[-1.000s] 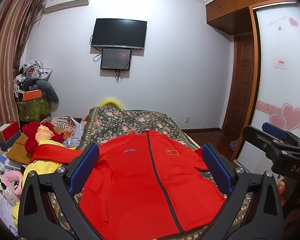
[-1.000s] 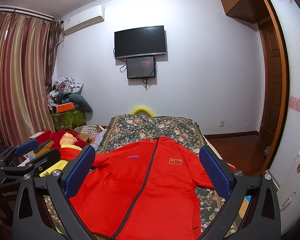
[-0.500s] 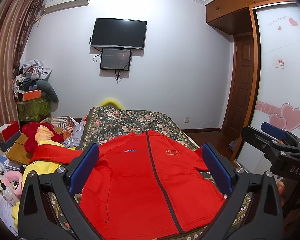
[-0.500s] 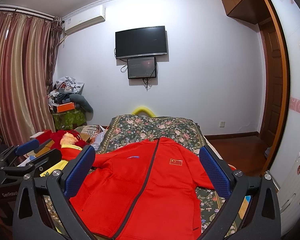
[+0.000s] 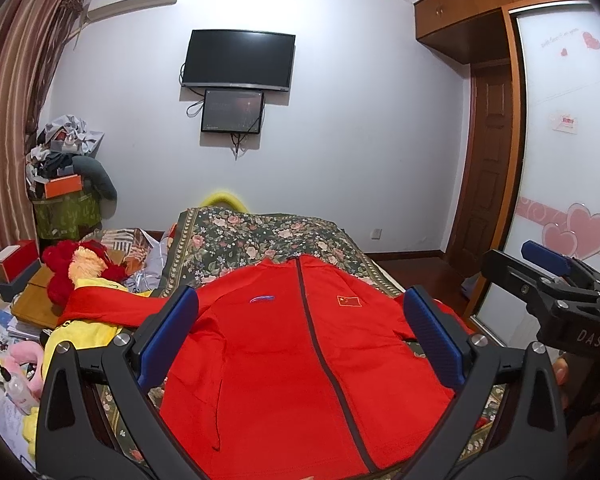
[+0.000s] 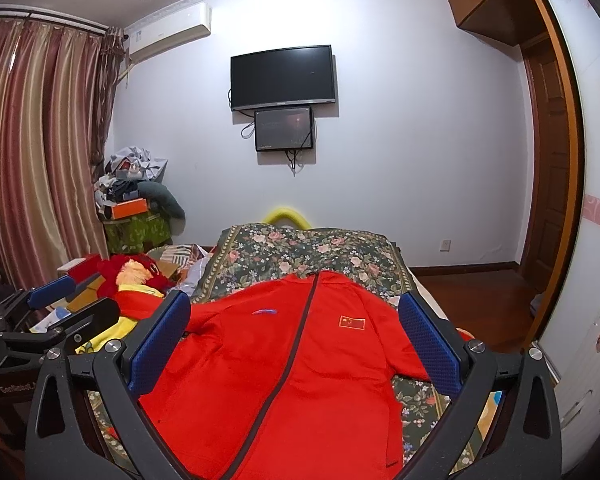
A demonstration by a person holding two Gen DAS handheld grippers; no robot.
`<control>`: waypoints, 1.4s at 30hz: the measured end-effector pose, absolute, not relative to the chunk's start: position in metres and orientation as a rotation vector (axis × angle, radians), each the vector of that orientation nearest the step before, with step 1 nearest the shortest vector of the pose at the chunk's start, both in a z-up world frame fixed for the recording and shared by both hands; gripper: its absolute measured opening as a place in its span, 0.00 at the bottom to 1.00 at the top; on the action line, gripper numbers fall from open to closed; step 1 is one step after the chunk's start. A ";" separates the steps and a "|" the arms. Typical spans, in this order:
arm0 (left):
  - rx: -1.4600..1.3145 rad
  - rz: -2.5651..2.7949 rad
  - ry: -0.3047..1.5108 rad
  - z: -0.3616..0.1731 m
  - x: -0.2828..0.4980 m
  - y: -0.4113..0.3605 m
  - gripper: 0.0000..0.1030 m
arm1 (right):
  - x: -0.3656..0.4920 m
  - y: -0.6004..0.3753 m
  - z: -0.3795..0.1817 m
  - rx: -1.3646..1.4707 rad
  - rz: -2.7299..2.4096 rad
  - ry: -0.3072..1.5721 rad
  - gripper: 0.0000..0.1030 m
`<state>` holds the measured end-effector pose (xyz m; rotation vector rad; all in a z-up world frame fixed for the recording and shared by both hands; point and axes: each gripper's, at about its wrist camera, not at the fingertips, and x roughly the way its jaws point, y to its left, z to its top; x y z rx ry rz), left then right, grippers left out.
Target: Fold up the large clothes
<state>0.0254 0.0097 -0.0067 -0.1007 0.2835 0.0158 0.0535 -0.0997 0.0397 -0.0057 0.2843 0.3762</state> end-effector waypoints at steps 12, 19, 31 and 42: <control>-0.101 0.109 0.363 -0.030 0.124 0.075 1.00 | 0.141 -0.082 0.013 -0.003 0.364 0.383 1.00; -0.108 0.194 0.445 -0.050 0.179 0.141 1.00 | 0.200 -0.072 -0.003 -0.017 0.347 0.457 1.00; -0.362 0.266 0.806 -0.176 0.238 0.268 1.00 | 0.289 -0.064 -0.086 0.028 0.381 0.827 1.00; -0.735 0.174 0.876 -0.235 0.250 0.340 0.83 | 0.315 -0.057 -0.118 -0.032 0.383 0.909 1.00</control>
